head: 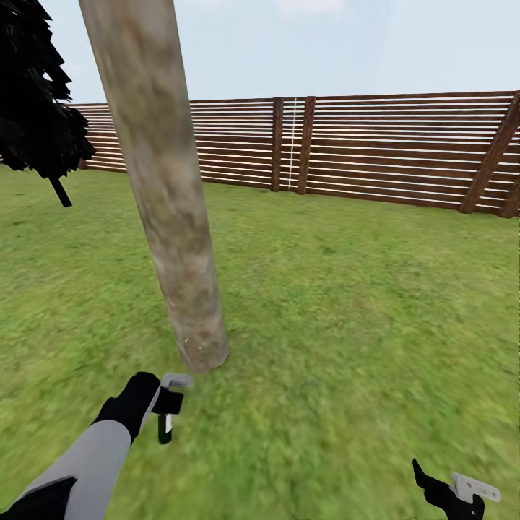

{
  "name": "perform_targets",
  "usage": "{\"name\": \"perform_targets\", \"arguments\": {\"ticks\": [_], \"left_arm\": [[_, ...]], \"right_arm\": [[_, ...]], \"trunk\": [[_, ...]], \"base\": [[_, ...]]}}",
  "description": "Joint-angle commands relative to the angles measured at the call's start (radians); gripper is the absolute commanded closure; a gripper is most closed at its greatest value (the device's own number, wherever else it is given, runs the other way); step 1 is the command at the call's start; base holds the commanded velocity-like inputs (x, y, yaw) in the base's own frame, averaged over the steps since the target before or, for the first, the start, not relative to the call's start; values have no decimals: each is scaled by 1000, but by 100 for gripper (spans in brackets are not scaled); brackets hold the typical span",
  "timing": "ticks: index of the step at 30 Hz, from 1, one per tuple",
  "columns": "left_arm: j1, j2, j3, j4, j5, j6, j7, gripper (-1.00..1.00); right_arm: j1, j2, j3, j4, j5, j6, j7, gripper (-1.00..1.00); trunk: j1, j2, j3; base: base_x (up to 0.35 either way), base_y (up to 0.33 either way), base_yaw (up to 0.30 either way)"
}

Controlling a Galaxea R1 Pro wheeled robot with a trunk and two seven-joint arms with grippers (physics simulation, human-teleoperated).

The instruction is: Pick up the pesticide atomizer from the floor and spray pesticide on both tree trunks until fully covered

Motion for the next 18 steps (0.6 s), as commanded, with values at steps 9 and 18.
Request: {"name": "perform_targets", "arguments": {"ticks": [9, 18], "left_arm": [[-14, -10, 17, -14, 37, 1, -4, 100], [-92, -24, 13, -17, 52, 37, -4, 100]], "right_arm": [[0, 0, 0, 0, 0, 0, 0, -100], [0, 0, 0, 0, 0, 0, 0, -100]], "trunk": [[11, -21, -9], [46, -84, -49]], "base": [[0, 0, -3], [0, 0, 0]]}}
